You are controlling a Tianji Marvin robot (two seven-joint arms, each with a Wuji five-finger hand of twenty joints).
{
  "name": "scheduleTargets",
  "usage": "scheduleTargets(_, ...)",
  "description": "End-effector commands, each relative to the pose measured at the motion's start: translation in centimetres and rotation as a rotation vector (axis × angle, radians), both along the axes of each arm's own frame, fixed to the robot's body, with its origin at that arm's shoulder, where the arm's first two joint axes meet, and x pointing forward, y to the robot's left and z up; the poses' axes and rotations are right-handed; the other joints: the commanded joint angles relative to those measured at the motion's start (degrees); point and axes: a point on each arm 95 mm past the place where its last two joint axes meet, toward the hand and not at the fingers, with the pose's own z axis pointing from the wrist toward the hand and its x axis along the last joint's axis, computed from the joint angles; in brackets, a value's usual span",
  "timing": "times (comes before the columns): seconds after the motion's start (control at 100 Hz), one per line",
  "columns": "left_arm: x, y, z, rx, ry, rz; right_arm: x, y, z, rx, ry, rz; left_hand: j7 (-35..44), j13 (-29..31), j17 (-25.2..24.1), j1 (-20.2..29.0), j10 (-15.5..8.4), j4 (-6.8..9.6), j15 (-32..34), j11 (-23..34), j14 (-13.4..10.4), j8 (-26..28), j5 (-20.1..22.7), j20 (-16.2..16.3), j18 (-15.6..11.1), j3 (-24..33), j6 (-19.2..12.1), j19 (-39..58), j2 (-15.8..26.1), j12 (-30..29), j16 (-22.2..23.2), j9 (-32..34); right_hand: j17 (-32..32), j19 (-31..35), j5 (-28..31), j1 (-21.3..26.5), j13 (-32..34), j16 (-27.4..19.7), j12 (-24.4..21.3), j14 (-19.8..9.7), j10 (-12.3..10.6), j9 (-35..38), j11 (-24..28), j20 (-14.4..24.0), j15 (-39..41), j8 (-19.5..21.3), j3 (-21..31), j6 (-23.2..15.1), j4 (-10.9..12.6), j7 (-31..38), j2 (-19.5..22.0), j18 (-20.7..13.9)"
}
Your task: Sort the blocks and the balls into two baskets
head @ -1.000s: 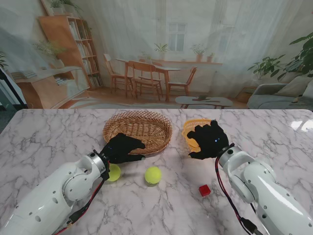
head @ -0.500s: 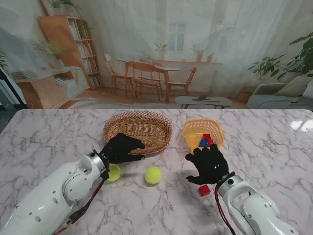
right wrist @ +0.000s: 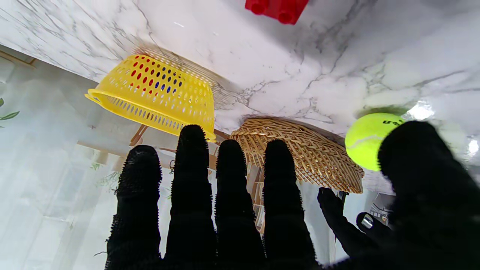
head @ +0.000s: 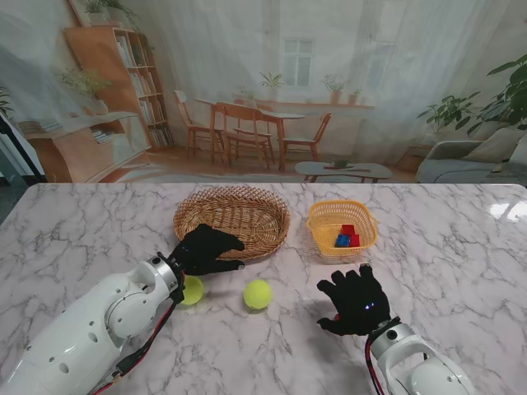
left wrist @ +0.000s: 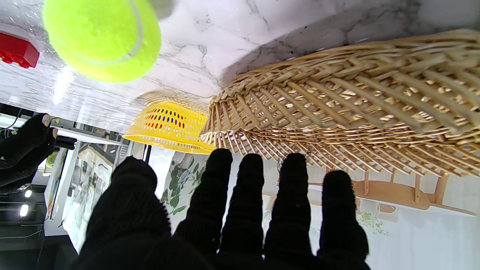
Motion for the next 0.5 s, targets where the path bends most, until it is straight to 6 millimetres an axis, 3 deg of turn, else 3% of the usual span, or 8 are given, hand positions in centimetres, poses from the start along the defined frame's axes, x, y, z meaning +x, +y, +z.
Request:
scheduleTargets(0.0,0.0,-0.1,-0.2,0.014,0.012,-0.004,-0.3,-0.6,-0.8,-0.023,0.018,-0.019,0.4,0.6,-0.3,0.9,-0.6,1.13,0.7,0.4,-0.2,0.4,1.0,0.4,1.0,-0.3,-1.1,-1.2,1.6,0.8,0.4,1.8,-1.1,-0.8,1.3,1.3,0.3,0.2,0.4,1.1,1.0,0.5,-1.6,0.4,-3.1,0.1,-0.4,0.2,1.9,-0.8,-1.5,2.4)
scheduleTargets(0.18,0.1,-0.1,-0.2,0.013,0.01,-0.002,-0.2,-1.4,-2.2,-0.055,0.037,-0.053,0.4,0.6,-0.3,0.8,-0.6,1.12,0.7,0.5,-0.1,0.4,1.0,0.4,1.0,-0.4,-1.1,-1.2,1.6,0.8,0.4,1.8,-1.2,-1.1,0.8,1.2,0.5,0.2,0.5,0.5,0.4,0.3,-1.4,0.5,-3.4,0.1,6.4,-1.0,1.7,-0.7,-7.2,2.4)
scheduleTargets(0.49,0.0,-0.1,-0.3,0.018,0.009,-0.005,-0.3,-1.7,-4.1,-0.063,0.068,-0.088,0.4,0.6,-0.3,0.9,-0.6,1.14,0.7,0.5,-0.2,0.4,1.0,0.4,1.0,-0.3,-1.1,-1.2,1.6,0.8,0.4,1.8,-1.2,-1.1,2.0,2.3,1.2,0.5,0.6,0.3,0.2,1.0,-0.9,0.6,-2.8,0.2,7.8,-1.8,1.6,0.4,-9.0,2.4)
